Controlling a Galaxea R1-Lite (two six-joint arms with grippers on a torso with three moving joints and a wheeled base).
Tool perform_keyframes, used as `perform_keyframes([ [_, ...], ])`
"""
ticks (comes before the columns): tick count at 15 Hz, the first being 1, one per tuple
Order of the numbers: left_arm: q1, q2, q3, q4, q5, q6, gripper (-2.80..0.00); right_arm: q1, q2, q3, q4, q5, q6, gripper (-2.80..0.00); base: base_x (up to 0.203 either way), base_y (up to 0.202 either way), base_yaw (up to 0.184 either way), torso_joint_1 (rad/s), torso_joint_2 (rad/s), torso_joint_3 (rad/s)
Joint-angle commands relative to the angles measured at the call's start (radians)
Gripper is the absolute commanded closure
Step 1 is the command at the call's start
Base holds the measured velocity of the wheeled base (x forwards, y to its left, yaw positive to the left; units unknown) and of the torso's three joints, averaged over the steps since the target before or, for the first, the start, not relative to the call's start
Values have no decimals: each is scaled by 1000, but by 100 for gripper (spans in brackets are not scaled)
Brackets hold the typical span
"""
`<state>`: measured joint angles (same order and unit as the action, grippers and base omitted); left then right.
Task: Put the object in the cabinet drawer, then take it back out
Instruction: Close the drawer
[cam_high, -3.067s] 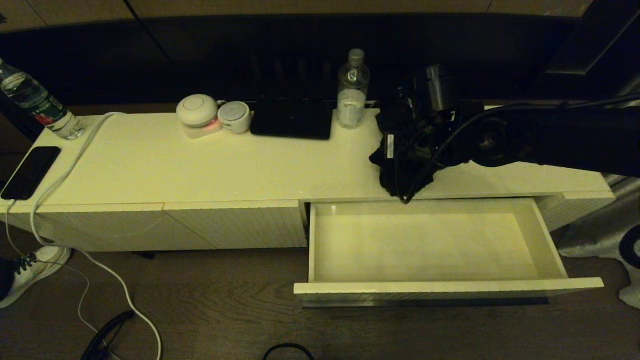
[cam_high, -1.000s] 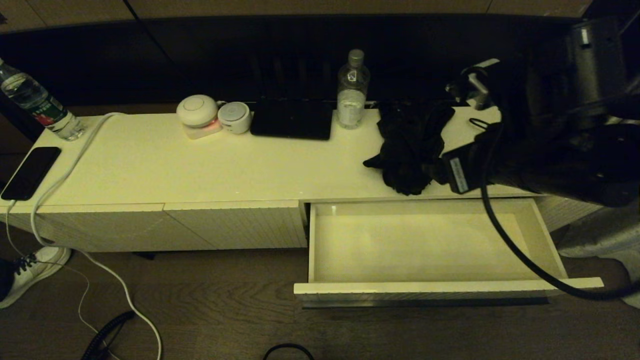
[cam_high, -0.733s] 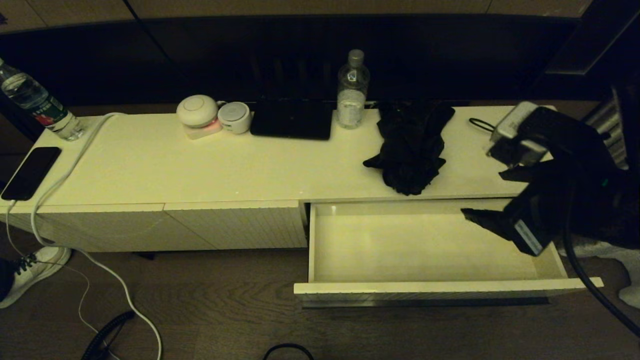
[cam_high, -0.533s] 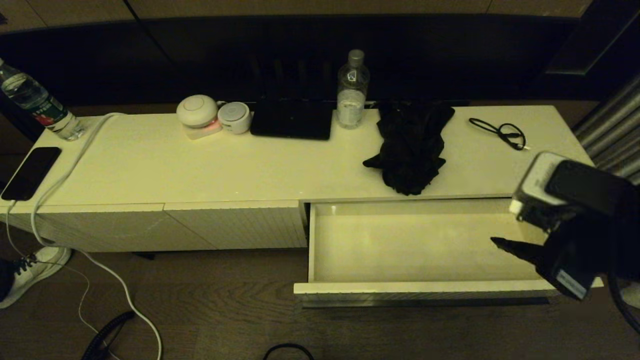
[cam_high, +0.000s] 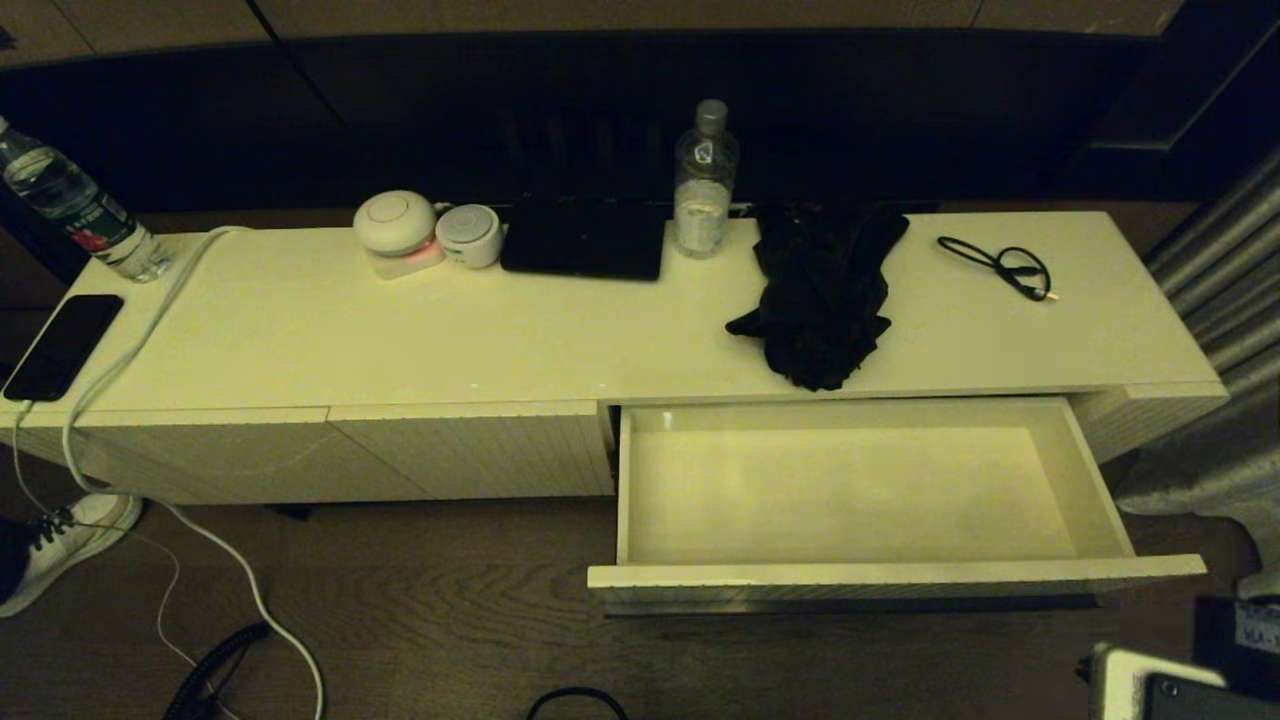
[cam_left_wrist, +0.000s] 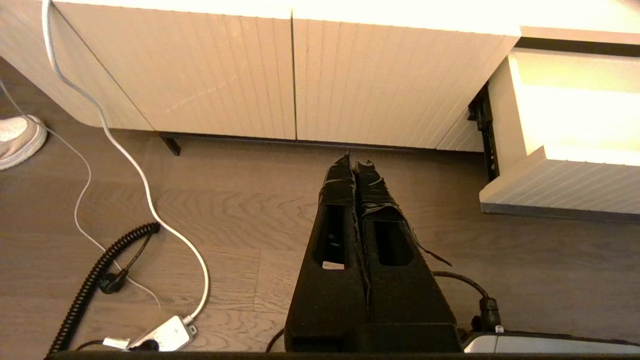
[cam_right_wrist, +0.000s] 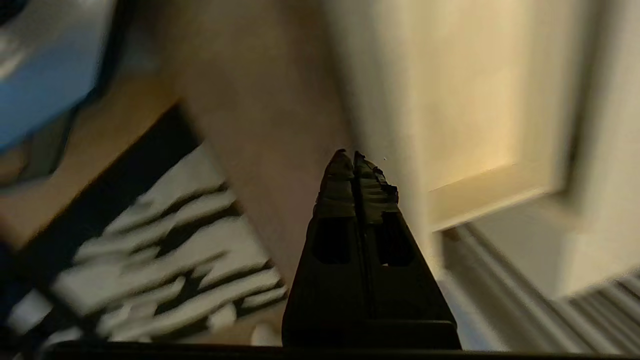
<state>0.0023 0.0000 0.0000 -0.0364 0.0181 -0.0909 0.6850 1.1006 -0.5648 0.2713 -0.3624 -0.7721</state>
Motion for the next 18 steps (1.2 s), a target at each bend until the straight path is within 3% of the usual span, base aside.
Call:
perform_keyframes([
  [1,1,-2,0,0,0,-1,0,3,20,99,-11,-1,0,0,0,0,0,0,0,0],
  [5,1,-2,1,0,0,-1,0,-9,143,218,-275,-4,3,0,0,0,0,0,0,0],
  [12,1,-2,0,0,0,-1,0,-35,511,403,-1005,-45,1,0,0,0,0,0,0,0],
  [15,1,-2,1,0,0,-1,0,-37,591,434,-1197,-124,2,0,0,0,0,0,0,0],
  [18,1,-2,1,0,0,-1,0,-41,632,459,-1300,-201,6,0,0,0,0,0,0,0],
])
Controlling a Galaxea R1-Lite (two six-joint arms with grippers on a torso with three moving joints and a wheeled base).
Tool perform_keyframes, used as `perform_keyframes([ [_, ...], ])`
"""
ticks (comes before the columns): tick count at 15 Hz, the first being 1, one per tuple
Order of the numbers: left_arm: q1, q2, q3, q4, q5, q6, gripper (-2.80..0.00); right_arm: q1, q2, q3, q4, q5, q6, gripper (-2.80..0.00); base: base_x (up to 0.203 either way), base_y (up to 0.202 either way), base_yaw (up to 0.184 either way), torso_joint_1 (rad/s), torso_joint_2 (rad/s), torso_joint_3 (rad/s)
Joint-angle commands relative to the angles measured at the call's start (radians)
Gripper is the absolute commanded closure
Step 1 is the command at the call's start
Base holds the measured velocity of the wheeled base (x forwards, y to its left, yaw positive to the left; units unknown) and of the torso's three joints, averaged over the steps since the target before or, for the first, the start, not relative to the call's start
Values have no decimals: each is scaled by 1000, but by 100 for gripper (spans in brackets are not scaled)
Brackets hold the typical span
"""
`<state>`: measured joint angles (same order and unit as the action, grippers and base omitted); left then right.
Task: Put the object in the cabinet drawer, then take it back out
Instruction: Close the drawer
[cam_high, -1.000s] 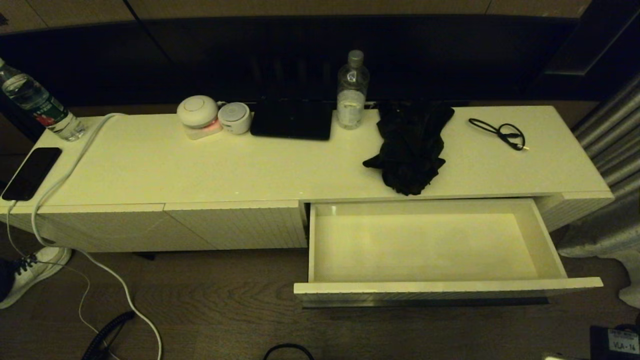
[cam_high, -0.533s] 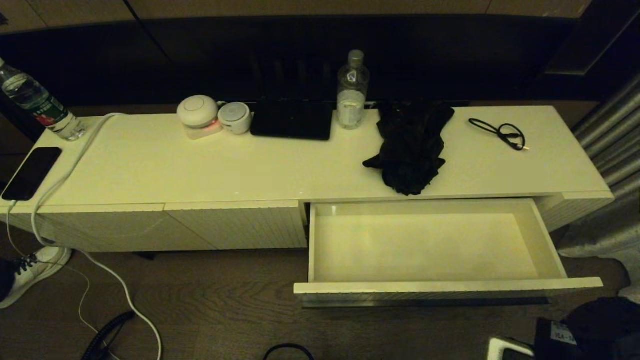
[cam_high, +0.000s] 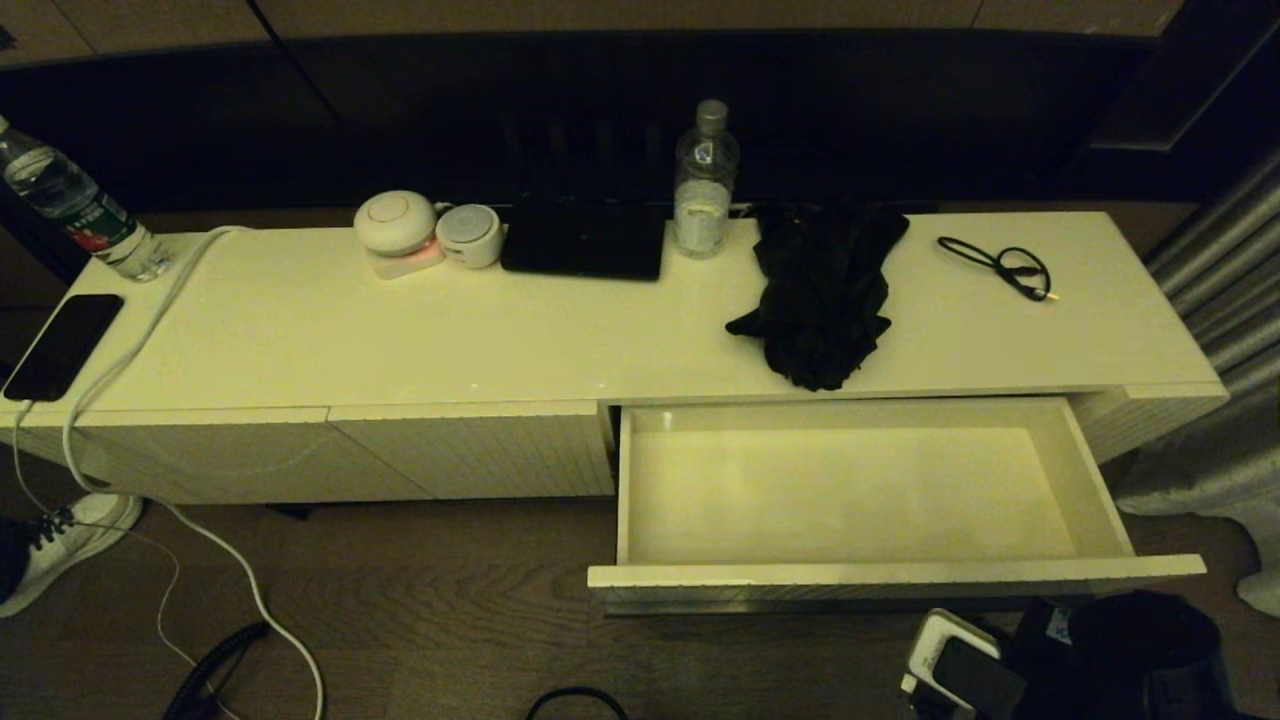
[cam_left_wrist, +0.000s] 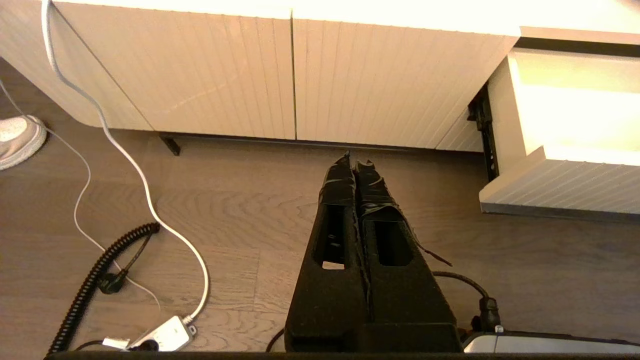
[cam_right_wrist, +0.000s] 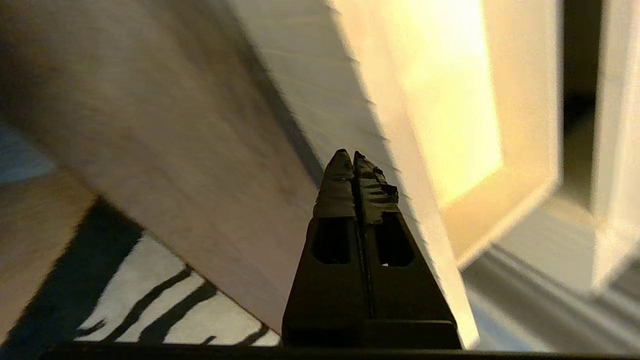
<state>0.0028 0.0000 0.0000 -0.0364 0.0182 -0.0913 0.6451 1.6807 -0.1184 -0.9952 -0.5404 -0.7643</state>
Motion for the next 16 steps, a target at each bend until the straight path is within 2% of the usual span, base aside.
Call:
perform_keyframes([
  [1,0,-2,0,0,0,-1,0,-1,74,29,-60,-30,20,0,0,0,0,0,0,0],
  [6,0,-2,0,0,0,-1,0,10,215,58,-114,-124,226,0,0,0,0,0,0,0],
  [10,0,-2,0,0,0,-1,0,13,249,52,-118,-126,249,0,0,0,0,0,0,0],
  [16,0,-2,0,0,0,-1,0,15,357,33,-223,-143,381,0,0,0,0,0,0,0],
])
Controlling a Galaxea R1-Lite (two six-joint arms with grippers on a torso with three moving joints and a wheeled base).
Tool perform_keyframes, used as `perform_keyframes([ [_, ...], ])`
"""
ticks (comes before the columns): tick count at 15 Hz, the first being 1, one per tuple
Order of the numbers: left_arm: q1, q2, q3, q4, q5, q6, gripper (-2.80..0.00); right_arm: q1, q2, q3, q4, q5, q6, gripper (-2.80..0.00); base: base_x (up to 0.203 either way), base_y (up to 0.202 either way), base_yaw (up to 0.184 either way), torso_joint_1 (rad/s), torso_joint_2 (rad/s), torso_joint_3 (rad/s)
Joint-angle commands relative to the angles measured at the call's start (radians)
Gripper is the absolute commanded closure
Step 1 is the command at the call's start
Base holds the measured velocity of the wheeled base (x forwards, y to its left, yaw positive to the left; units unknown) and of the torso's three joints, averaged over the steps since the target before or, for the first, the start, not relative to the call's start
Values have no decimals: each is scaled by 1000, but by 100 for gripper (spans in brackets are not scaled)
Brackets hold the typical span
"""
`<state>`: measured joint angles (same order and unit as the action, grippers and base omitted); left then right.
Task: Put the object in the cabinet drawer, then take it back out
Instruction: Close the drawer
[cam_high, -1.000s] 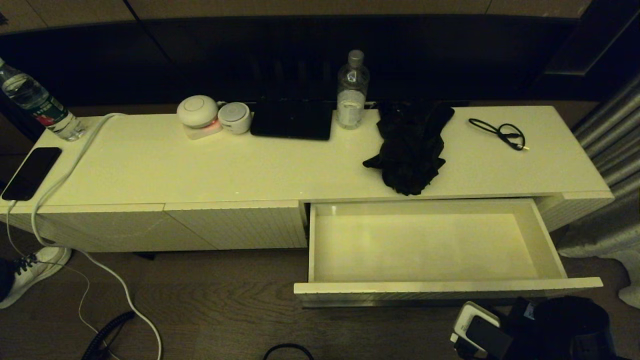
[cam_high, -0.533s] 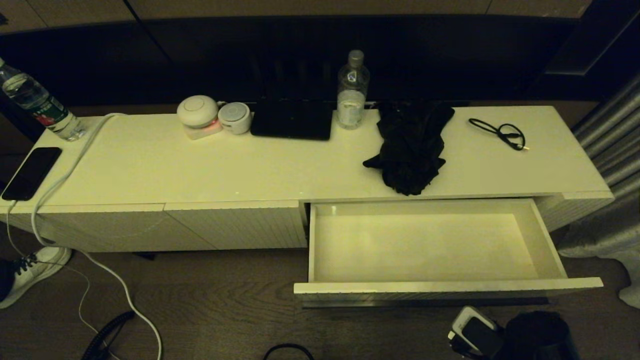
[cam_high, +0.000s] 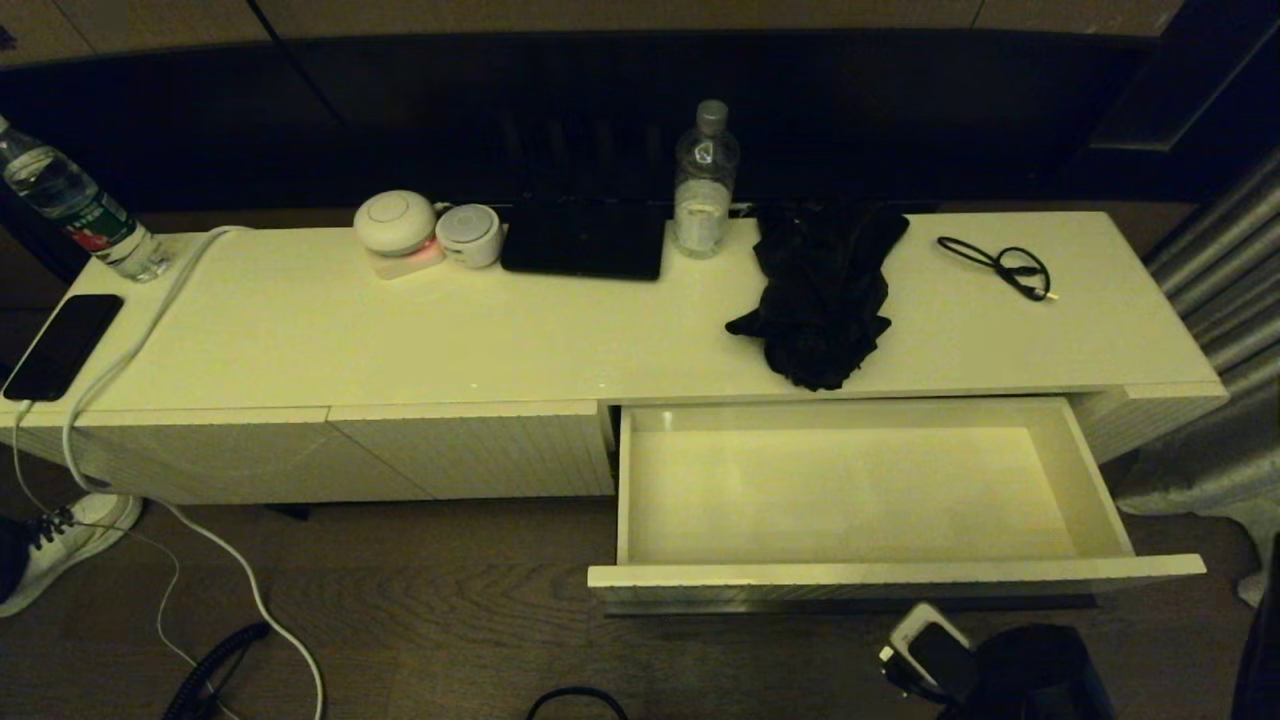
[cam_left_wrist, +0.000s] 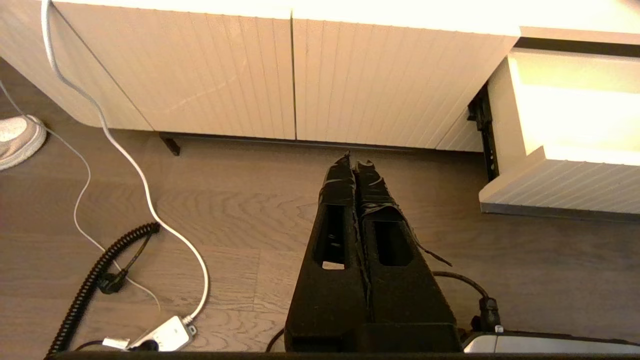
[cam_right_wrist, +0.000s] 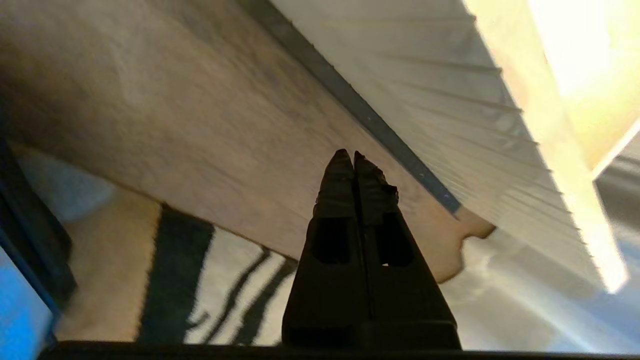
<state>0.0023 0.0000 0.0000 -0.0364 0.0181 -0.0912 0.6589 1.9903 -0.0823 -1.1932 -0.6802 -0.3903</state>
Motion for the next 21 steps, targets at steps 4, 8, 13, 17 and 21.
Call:
perform_keyframes([
  [4,1,-2,0,0,0,-1,0,-1,110,-17,-132,-5,74,0,0,0,0,0,0,0],
  [8,1,-2,0,0,0,-1,0,-1,106,-45,-174,-9,78,0,0,0,0,0,0,0],
  [13,1,-2,0,0,0,-1,0,-16,104,-90,-185,-10,81,0,0,0,0,0,0,0],
  [17,1,-2,0,0,0,-1,0,-34,132,-145,-216,-10,90,0,0,0,0,0,0,0],
  [21,1,-2,0,0,0,-1,0,-38,153,-188,-248,-12,91,0,0,0,0,0,0,0],
])
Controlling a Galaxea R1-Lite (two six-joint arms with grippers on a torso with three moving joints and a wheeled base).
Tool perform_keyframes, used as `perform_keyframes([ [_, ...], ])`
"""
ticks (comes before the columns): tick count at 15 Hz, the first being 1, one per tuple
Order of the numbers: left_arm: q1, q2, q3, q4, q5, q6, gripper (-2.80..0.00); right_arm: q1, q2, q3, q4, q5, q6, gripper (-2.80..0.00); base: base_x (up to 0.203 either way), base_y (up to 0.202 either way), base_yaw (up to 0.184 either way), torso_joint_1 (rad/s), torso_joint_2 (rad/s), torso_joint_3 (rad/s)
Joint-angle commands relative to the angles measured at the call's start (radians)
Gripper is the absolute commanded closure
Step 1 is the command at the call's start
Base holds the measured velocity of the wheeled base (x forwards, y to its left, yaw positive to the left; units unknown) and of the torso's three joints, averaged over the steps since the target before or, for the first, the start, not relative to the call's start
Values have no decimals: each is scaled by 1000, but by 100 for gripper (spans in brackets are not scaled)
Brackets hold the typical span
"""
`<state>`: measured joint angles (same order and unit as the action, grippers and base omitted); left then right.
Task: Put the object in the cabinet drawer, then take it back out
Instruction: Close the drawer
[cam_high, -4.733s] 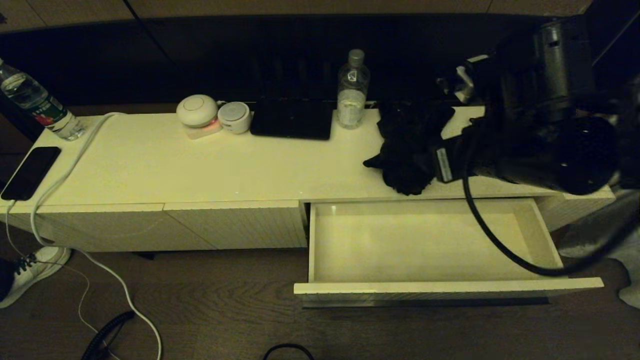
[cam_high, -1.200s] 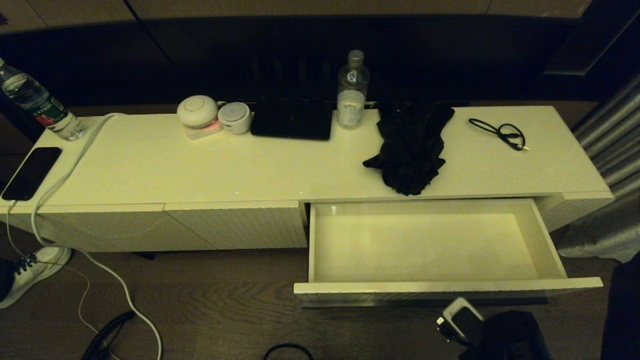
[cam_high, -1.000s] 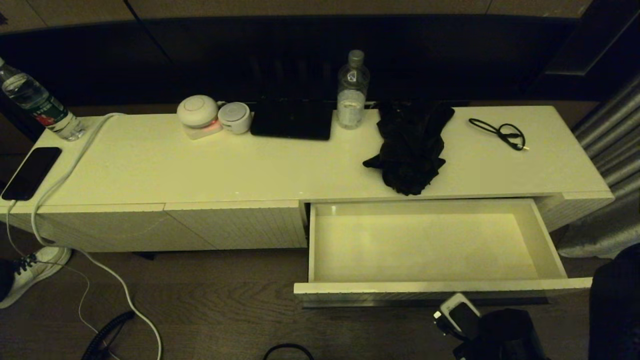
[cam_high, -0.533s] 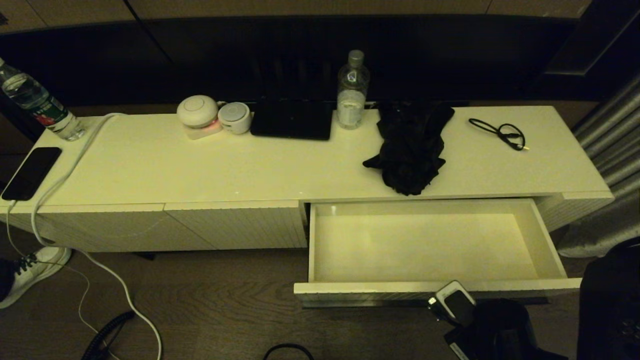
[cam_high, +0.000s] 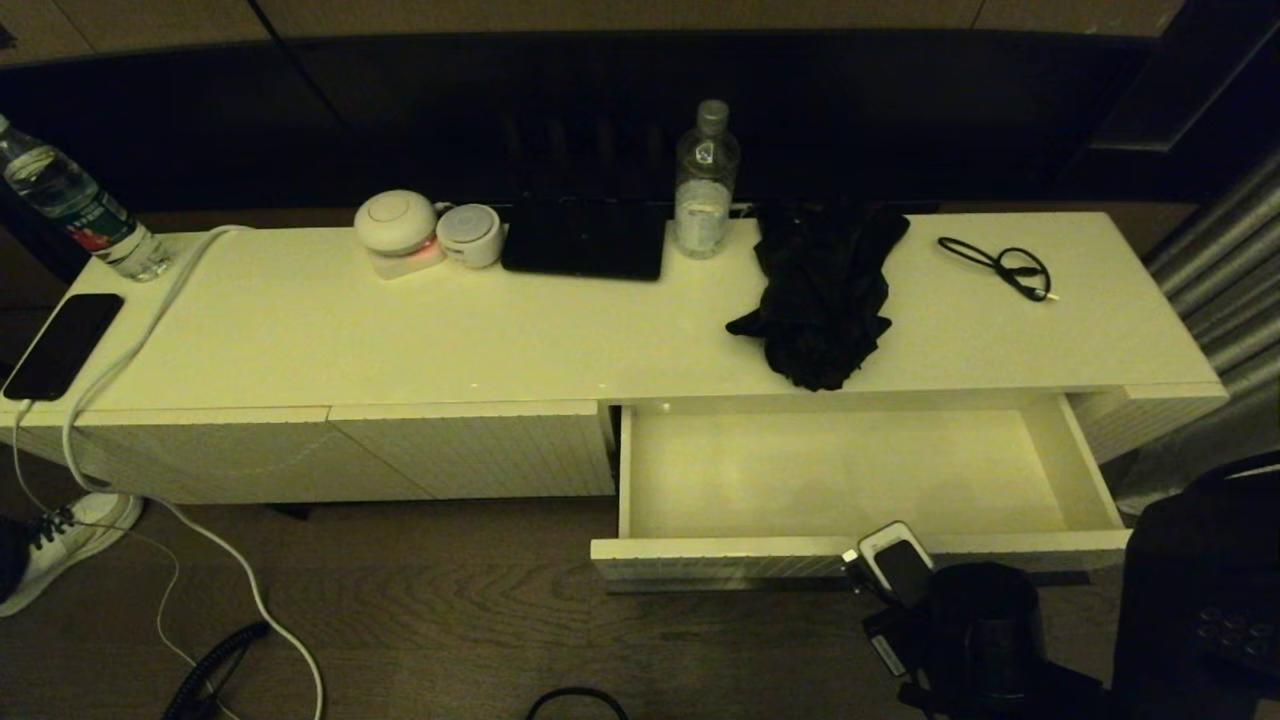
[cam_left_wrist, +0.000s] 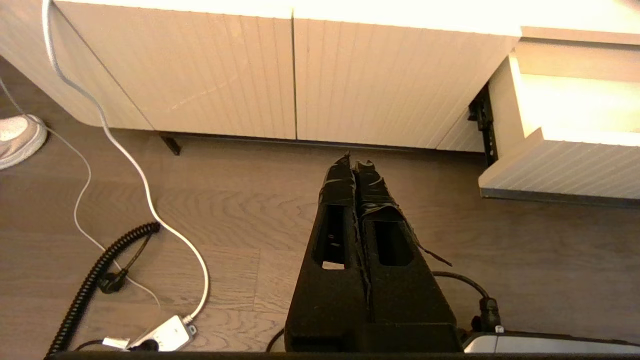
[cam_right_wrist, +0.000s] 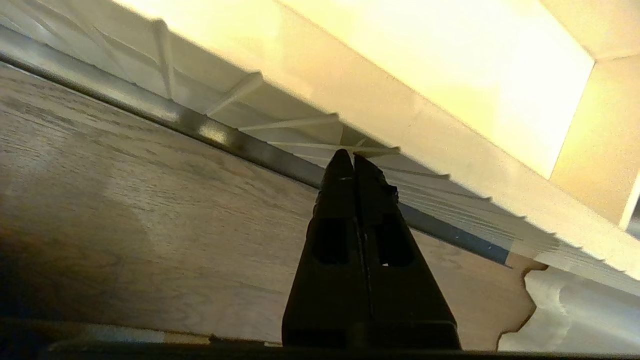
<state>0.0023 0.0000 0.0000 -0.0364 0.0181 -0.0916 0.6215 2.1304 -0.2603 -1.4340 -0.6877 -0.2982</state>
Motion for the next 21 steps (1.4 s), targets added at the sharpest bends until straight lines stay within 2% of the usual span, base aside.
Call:
perform_keyframes([
  [1,1,-2,0,0,0,0,0,0,13,-18,-9,-4,-2,0,0,0,0,0,0,0],
  [12,-1,-2,0,0,0,0,0,-42,25,-149,-23,-6,-6,0,0,0,0,0,0,0],
  [21,1,-2,0,0,0,0,0,-45,22,-245,-29,-21,-13,0,0,0,0,0,0,0],
])
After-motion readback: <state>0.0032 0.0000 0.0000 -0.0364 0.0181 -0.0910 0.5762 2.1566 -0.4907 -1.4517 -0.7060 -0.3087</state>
